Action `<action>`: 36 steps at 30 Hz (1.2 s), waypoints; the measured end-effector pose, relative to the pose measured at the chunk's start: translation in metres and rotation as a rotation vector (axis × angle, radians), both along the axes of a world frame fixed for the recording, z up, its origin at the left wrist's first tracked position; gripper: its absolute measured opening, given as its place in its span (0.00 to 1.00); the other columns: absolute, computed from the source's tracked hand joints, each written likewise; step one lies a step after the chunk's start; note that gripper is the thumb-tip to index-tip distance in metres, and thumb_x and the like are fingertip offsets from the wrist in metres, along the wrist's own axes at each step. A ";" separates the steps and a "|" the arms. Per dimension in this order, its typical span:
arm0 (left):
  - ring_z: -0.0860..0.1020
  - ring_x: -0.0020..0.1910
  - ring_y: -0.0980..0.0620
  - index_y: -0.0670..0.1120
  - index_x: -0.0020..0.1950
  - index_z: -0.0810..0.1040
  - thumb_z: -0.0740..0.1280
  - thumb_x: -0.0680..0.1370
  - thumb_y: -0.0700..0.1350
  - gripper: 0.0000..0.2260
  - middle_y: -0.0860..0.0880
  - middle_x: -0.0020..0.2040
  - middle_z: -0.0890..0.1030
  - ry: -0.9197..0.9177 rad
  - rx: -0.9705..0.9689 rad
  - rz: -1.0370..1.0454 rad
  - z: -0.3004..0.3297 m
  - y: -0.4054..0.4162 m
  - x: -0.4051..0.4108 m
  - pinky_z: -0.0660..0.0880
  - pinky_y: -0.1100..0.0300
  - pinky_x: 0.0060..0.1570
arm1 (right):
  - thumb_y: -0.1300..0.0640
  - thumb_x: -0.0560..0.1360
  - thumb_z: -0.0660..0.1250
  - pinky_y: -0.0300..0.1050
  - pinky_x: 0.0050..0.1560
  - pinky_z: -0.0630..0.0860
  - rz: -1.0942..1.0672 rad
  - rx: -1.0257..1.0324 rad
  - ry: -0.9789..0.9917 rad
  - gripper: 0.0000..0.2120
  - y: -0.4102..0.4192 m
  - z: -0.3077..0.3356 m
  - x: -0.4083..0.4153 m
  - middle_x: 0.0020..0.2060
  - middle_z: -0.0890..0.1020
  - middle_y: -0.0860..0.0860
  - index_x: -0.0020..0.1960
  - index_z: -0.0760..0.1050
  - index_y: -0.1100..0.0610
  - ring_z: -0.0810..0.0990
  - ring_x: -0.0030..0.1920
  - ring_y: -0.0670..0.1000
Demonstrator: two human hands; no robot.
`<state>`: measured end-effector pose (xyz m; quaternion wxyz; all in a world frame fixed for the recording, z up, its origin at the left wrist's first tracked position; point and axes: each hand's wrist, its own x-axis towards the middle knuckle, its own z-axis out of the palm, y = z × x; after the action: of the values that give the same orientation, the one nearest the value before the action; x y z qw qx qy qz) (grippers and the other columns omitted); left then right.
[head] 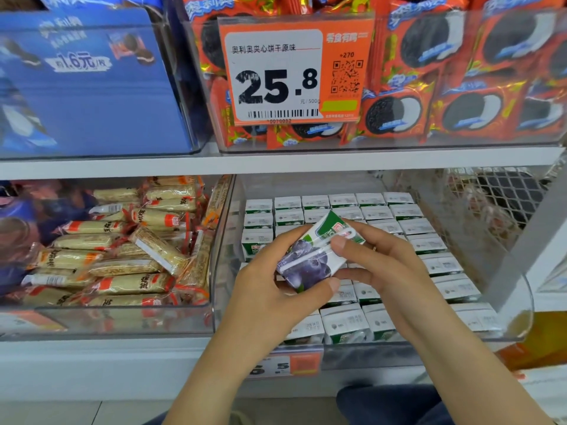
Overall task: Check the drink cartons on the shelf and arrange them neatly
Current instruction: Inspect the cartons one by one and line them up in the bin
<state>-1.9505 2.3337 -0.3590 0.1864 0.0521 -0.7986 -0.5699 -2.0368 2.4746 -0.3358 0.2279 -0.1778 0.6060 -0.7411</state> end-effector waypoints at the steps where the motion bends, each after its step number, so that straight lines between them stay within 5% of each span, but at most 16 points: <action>1: 0.80 0.53 0.62 0.66 0.60 0.74 0.76 0.66 0.50 0.25 0.61 0.55 0.81 0.004 -0.026 0.014 0.000 -0.001 0.000 0.77 0.67 0.49 | 0.53 0.63 0.72 0.37 0.39 0.79 -0.005 -0.001 0.000 0.21 -0.001 -0.001 0.000 0.44 0.86 0.53 0.55 0.81 0.55 0.84 0.43 0.49; 13: 0.79 0.51 0.66 0.65 0.59 0.73 0.78 0.68 0.44 0.26 0.68 0.54 0.78 0.005 -0.028 0.044 0.003 -0.001 0.003 0.73 0.75 0.44 | 0.53 0.61 0.72 0.37 0.37 0.79 -0.033 -0.009 -0.009 0.21 -0.007 -0.005 -0.001 0.44 0.86 0.52 0.54 0.81 0.53 0.85 0.41 0.48; 22: 0.81 0.49 0.62 0.65 0.56 0.75 0.79 0.66 0.41 0.26 0.63 0.52 0.81 0.012 0.032 0.054 0.004 -0.006 0.003 0.76 0.72 0.43 | 0.54 0.64 0.71 0.38 0.38 0.80 0.006 0.005 0.091 0.18 -0.010 -0.006 -0.001 0.35 0.84 0.46 0.53 0.79 0.53 0.84 0.39 0.47; 28: 0.81 0.52 0.57 0.58 0.59 0.77 0.79 0.67 0.43 0.24 0.53 0.56 0.80 0.035 0.133 0.097 0.006 -0.006 0.003 0.79 0.61 0.48 | 0.57 0.64 0.76 0.40 0.43 0.79 0.182 -0.075 0.002 0.22 -0.007 -0.006 -0.008 0.49 0.84 0.51 0.58 0.80 0.49 0.83 0.49 0.51; 32: 0.82 0.50 0.58 0.59 0.55 0.79 0.76 0.66 0.46 0.19 0.55 0.52 0.83 0.039 0.203 0.052 0.012 -0.006 0.004 0.77 0.66 0.45 | 0.57 0.63 0.75 0.37 0.35 0.75 0.242 -0.095 -0.087 0.26 -0.010 -0.006 -0.012 0.48 0.79 0.55 0.60 0.79 0.48 0.77 0.43 0.49; 36: 0.81 0.51 0.60 0.57 0.58 0.78 0.77 0.66 0.45 0.22 0.58 0.53 0.82 0.034 0.288 0.070 0.013 -0.007 0.003 0.77 0.68 0.46 | 0.57 0.60 0.79 0.38 0.38 0.78 0.246 -0.061 -0.072 0.28 -0.013 -0.006 -0.012 0.49 0.82 0.55 0.59 0.79 0.54 0.80 0.44 0.49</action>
<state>-1.9472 2.3271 -0.3464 0.2103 0.0966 -0.7029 -0.6726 -2.0487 2.4620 -0.3419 0.3334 -0.2308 0.5483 -0.7314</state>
